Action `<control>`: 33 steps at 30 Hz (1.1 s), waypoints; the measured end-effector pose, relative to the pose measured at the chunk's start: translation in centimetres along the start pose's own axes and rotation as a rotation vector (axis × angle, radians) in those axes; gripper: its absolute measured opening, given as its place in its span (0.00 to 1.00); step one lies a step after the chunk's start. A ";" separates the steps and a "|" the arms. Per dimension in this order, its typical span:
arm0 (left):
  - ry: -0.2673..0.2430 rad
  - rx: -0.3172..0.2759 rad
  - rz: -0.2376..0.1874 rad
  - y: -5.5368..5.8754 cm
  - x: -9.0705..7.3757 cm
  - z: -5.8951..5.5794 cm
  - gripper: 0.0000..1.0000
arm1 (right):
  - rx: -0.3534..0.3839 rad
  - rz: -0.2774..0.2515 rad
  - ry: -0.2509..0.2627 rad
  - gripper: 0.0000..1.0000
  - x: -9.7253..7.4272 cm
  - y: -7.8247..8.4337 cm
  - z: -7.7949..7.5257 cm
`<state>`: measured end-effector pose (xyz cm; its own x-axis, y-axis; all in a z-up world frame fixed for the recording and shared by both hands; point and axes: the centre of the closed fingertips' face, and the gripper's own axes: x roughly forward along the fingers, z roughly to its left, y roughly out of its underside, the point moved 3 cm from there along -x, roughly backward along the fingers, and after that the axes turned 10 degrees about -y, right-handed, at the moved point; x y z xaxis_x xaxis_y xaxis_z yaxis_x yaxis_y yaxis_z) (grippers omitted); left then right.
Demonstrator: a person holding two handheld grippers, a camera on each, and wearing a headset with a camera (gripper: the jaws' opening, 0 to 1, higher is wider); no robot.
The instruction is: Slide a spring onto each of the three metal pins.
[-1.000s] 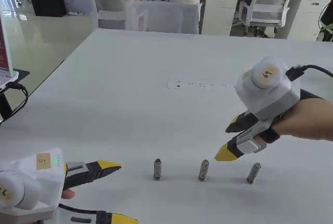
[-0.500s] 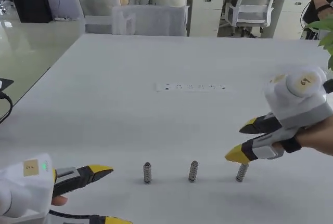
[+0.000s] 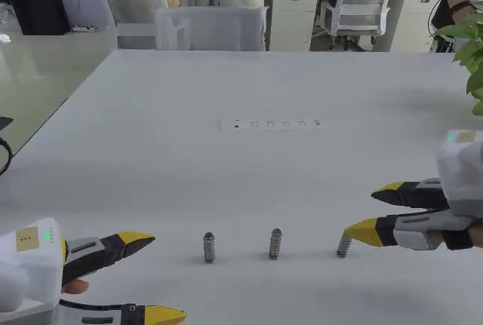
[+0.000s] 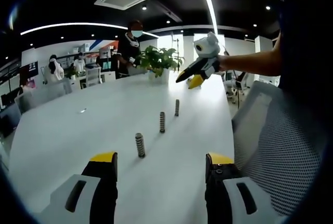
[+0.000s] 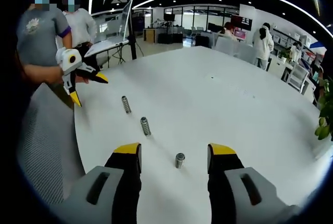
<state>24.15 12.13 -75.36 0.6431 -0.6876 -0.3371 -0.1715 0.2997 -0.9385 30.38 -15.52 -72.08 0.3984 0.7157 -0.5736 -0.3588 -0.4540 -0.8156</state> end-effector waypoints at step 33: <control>-0.031 -0.064 -0.029 0.4 -0.9 -0.8 0.71 | -0.016 -0.172 0.010 0.70 -1.3 4.9 3.1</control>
<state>22.93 12.35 -75.44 0.6710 -0.6744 -0.3083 -0.1991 0.2366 -0.9510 25.48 -17.07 -75.09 0.4610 0.7784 -0.4263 -0.2710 -0.3339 -0.9028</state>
